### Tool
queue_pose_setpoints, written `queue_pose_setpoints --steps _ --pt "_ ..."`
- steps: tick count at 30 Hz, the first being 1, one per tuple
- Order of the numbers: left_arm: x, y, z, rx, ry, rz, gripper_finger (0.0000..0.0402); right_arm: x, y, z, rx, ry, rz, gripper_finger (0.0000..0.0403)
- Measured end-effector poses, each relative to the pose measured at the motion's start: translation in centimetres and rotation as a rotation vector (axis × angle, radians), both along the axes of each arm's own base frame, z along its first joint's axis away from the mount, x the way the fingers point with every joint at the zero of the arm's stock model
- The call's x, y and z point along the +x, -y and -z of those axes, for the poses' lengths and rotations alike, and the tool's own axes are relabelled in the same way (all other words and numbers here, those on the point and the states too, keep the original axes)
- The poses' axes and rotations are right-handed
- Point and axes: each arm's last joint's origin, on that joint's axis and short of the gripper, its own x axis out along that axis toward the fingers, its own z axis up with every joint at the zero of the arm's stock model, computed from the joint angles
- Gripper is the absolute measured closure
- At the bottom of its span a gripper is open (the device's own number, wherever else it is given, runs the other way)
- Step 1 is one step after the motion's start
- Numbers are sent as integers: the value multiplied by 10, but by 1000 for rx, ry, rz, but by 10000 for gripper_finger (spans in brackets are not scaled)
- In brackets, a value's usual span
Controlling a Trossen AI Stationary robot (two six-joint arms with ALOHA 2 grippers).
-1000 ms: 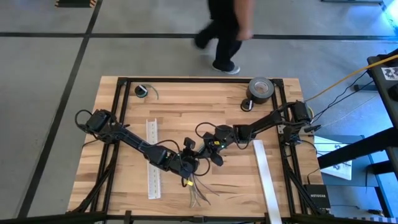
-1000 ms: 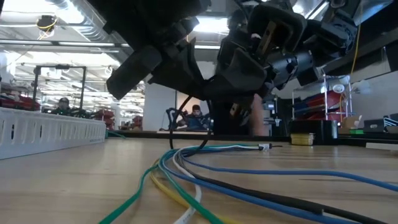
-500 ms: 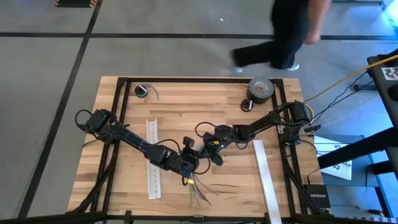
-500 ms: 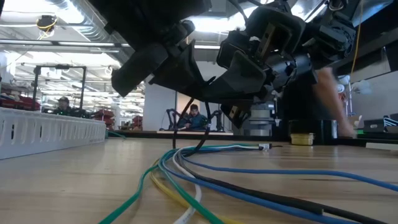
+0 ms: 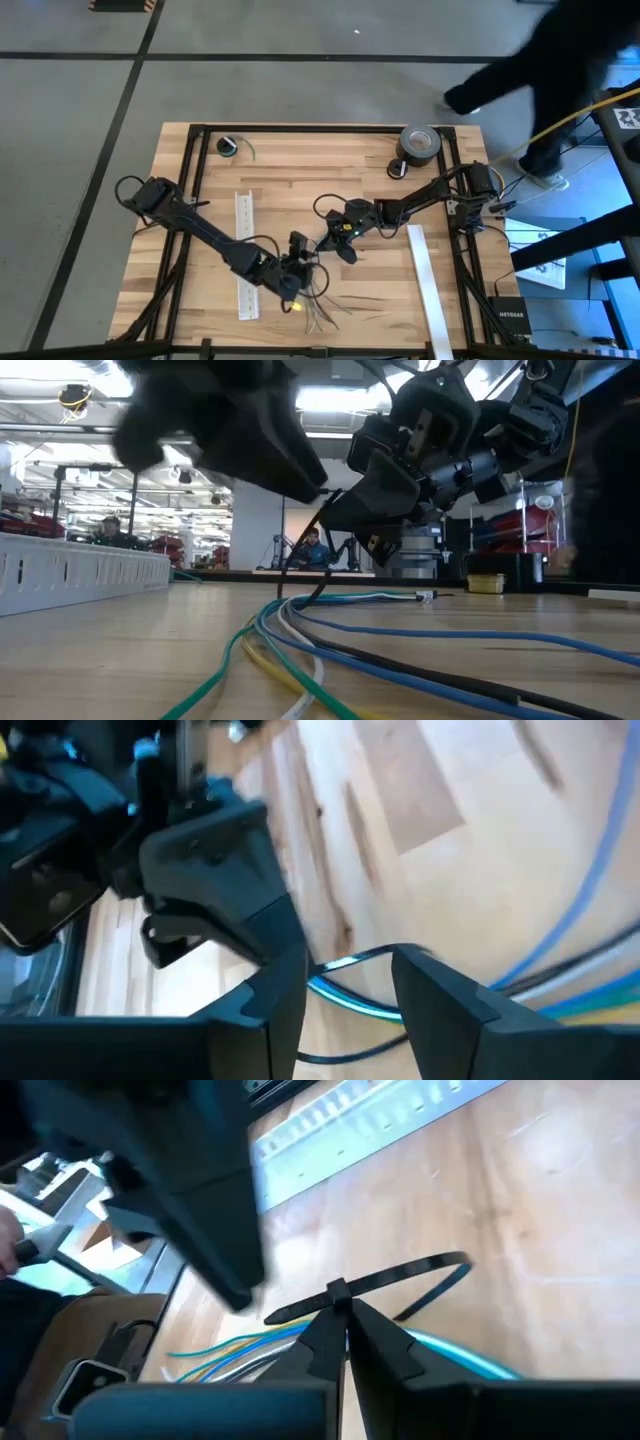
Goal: Ziptie cables
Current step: Wrap the colored cables with the black zip tie
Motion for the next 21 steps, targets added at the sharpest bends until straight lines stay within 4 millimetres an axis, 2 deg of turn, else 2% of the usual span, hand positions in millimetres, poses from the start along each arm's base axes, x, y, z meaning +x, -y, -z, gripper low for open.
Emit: queue_pose_setpoints --steps 4,12,21 --pt "-2 1 -7 -48 38 -27 264 0 -1 0 -4 1 0 403" --pt "5 -17 -8 -173 126 -215 270 0 -1 0 -6 5 -6 403" --pt "16 -20 5 -163 86 -151 271 0 -1 0 -8 8 -10 403"
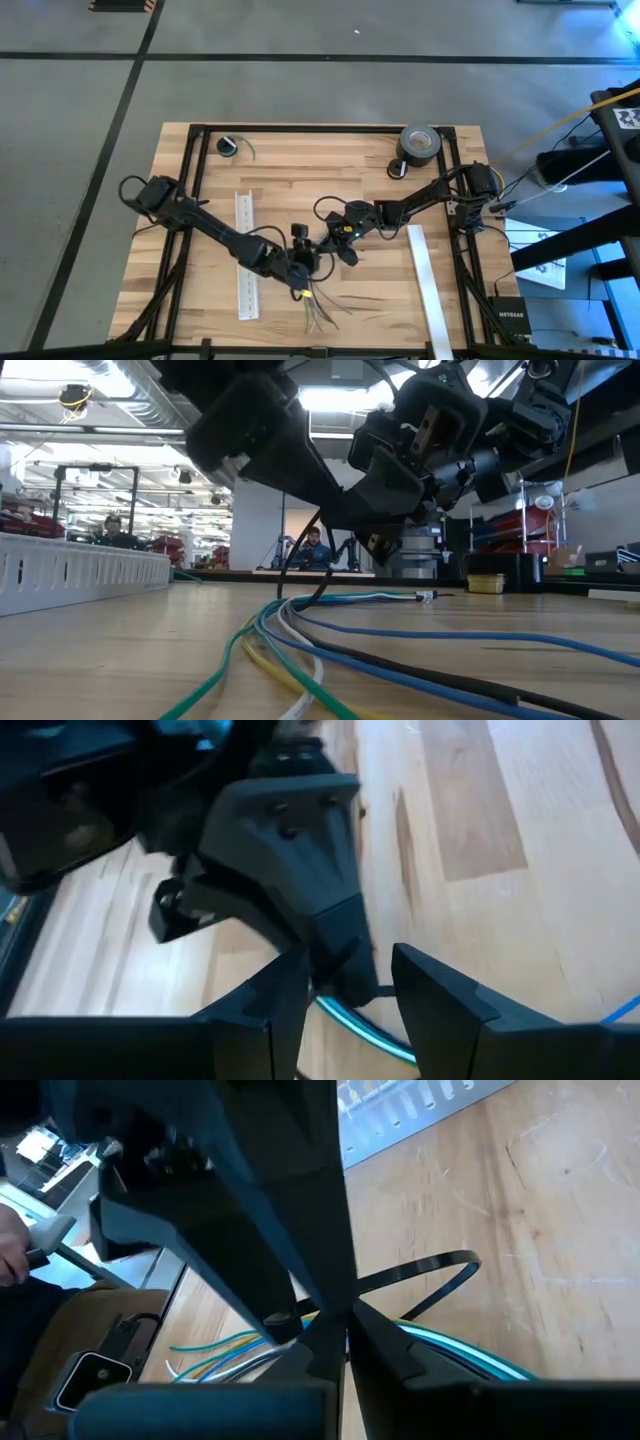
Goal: Ziptie cables
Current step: Wrap the colored cables with the black zip tie
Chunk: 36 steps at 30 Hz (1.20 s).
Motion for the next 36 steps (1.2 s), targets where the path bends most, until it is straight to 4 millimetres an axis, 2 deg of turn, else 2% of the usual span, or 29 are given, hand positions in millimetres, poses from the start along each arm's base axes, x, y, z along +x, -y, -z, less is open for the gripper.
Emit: queue_pose_setpoints --steps 5,9,20,27,36 --pt "3 -3 -1 12 20 -2 272 0 0 0 0 0 0 403" --pt "6 -10 0 -3 4 -8 287 0 0 0 0 0 0 403" --pt "7 -12 0 -17 4 -12 395 -1 0 1 -16 -5 -7 403" --pt "6 -13 -4 -56 10 -48 401 0 0 1 -28 0 8 403" --pt "-8 -27 -34 0 -27 -162 401 0 1 0 -34 3 23 403"
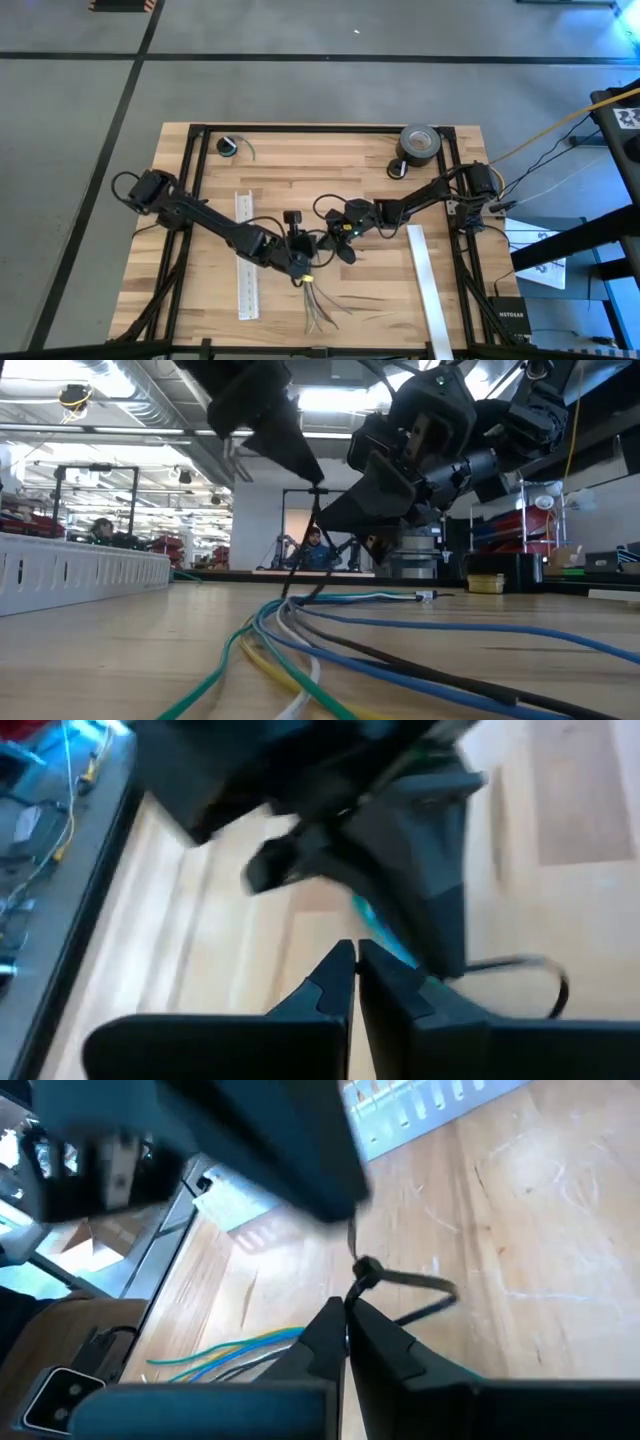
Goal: Ziptie cables
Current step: Wrap the colored cables with the black zip tie
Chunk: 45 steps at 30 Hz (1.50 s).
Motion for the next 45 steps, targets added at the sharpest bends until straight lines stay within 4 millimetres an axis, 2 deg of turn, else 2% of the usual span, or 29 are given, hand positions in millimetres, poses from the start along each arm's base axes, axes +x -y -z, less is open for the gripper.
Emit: queue_pose_setpoints --steps 9,13,17,20,27,32,40,43,45 --pt "-18 -18 -29 65 16 -91 401 -3 -1 5 -2 -51 -12 403" --pt "-18 -20 -37 -18 71 -99 401 -2 -1 4 -2 -45 -11 403" --pt "-10 -12 -26 -191 74 16 399 -2 -1 4 -1 -43 -12 403" --pt "-4 -6 -11 -247 60 95 377 -2 -1 4 -1 -43 -11 403" --pt "10 5 17 -180 12 182 296 -2 -1 4 -5 -41 -13 403" --pt "16 5 30 -140 -20 209 270 -2 -1 4 -8 -40 -15 403" --pt "21 -4 33 -117 6 155 285 -2 0 4 -18 -34 -14 403" --pt "22 -6 34 -123 0 148 316 -2 0 4 -19 -37 -11 403" --pt "22 -7 34 -133 -2 143 351 -2 0 4 -21 -38 -9 403"
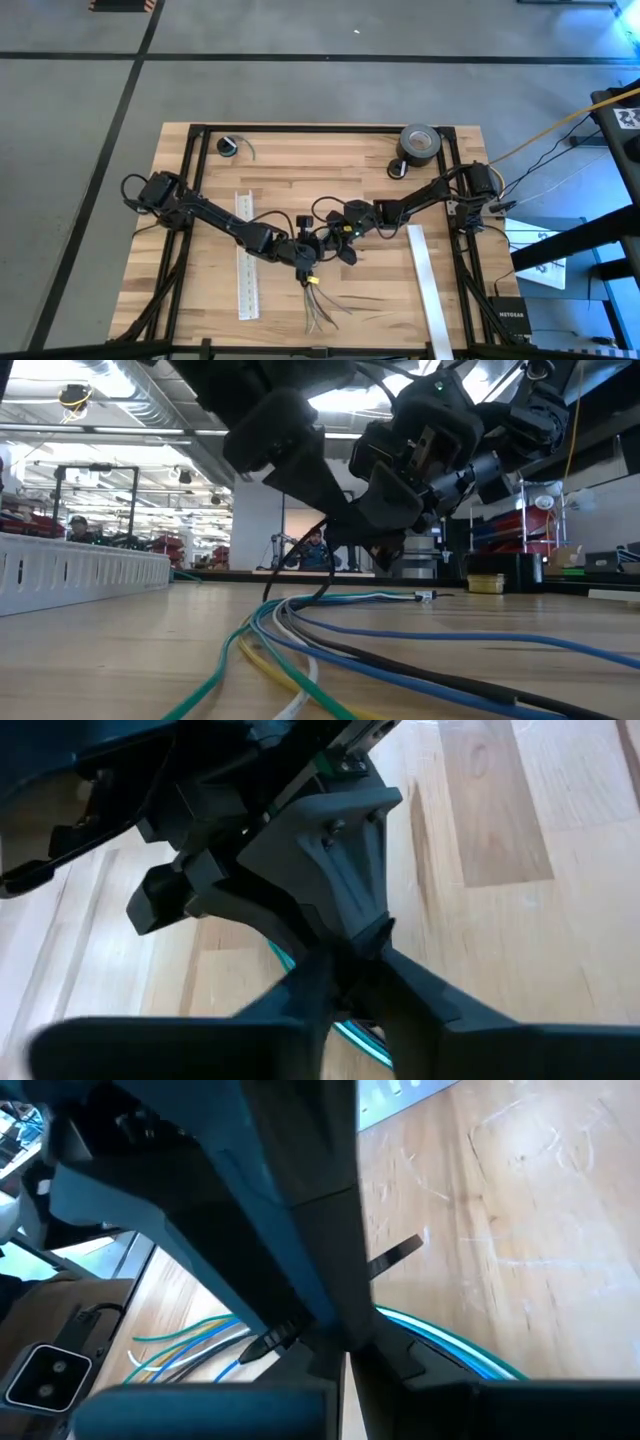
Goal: Ziptie cables
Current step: Wrap the colored cables with the black zip tie
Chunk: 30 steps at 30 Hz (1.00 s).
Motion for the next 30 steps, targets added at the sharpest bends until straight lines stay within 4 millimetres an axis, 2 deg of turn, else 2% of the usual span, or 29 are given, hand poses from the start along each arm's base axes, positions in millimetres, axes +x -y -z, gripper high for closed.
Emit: queue_pose_setpoints --steps 2,5,9,15,19,25,30 --pt "0 0 0 1 -2 1 385 0 0 1 -1 -6 1 403" --pt "-1 0 0 2 -2 -1 398 0 0 1 -4 -5 0 403" --pt "-5 -2 -8 48 -22 -42 401 0 1 0 -11 4 16 403" --pt "-25 -15 -28 171 -101 -169 401 -1 -1 2 -8 -16 1 403" --pt "-37 -22 -39 187 -115 -218 401 -2 -4 3 -14 -26 -3 403" --pt "-36 -20 -45 177 -70 -215 401 -2 -6 2 -15 -23 -7 403" --pt "-36 -17 -45 166 -58 -210 401 -4 10 -17 13 0 -11 403"
